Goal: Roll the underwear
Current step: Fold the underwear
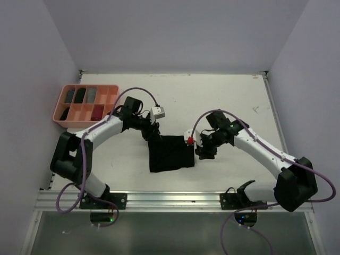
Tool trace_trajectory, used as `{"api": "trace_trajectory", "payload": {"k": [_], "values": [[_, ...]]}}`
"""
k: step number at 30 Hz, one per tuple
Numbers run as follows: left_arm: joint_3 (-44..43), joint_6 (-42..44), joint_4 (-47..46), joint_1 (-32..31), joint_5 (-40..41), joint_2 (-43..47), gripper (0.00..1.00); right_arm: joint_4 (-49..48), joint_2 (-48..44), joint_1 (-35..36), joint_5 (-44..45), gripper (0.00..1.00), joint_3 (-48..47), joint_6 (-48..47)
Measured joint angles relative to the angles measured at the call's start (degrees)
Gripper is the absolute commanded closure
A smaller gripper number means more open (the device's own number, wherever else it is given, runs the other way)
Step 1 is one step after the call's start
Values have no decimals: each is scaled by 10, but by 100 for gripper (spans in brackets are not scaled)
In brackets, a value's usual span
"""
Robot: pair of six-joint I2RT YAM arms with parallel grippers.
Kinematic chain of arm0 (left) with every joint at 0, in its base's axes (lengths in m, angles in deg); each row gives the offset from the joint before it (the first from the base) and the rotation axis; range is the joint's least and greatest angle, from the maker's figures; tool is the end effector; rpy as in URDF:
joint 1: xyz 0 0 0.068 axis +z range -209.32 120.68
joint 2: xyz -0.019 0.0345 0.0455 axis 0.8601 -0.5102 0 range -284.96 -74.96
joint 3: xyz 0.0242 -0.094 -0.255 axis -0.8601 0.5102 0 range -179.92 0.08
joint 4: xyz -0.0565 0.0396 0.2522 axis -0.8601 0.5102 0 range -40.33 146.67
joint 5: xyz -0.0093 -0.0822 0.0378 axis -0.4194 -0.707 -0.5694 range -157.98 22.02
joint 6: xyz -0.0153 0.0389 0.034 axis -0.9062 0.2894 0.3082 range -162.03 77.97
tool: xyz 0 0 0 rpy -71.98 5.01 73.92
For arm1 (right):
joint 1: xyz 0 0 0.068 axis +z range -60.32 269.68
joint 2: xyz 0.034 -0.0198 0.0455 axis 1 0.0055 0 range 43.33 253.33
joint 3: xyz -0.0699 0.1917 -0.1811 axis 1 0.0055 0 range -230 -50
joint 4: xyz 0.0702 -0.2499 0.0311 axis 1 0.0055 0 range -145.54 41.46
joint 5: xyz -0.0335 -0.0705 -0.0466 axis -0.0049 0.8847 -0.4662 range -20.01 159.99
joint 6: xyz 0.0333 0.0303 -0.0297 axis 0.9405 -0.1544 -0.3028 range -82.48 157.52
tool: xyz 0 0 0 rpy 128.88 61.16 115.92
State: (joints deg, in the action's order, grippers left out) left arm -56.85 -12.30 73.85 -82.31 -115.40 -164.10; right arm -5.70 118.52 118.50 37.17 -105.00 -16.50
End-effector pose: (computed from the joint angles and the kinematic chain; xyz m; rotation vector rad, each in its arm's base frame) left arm 0.2748 -0.1450 0.2160 1.3181 1.9605 -0.9851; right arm 0.1999 0.1319 0.2427 -1.8273 1.8670 0.6496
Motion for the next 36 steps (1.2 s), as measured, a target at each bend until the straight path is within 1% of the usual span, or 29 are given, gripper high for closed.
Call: {"api": "trace_trajectory", "payload": {"k": [1, 2, 4, 6, 9, 13, 19, 28, 33, 36], "values": [[-2, -49, -22, 2, -11, -18, 51, -18, -9, 15, 19, 47, 14, -6], [-2, -87, -39, 2, -19, -30, 51, -32, -10, 50, 34, 45, 21, -9], [-2, -153, -70, 0, -27, -50, 51, -73, 3, 115, 81, 43, 29, -4], [-7, -195, -91, -1, -28, -64, 51, -108, 21, 159, 115, 42, 29, 6], [-15, -244, -120, 0, -29, -82, 51, -158, 56, 216, 165, 43, 29, 28], [-18, -290, -151, 0, -35, -102, 51, -203, 94, 261, 199, 45, 29, 43], [-18, -325, -172, 0, -38, -130, 50, -240, 120, 279, 214, 44, 42, 43], [-19, -336, -184, 0, -39, -140, 50, -246, 137, 298, 213, 45, 42, 43], [-20, -336, -183, 0, -41, -144, 49, -251, 138, 304, 212, 47, 54, 40], [-20, -337, -183, 0, -56, -144, 49, -258, 150, 304, 213, 50, 65, 39]]}}
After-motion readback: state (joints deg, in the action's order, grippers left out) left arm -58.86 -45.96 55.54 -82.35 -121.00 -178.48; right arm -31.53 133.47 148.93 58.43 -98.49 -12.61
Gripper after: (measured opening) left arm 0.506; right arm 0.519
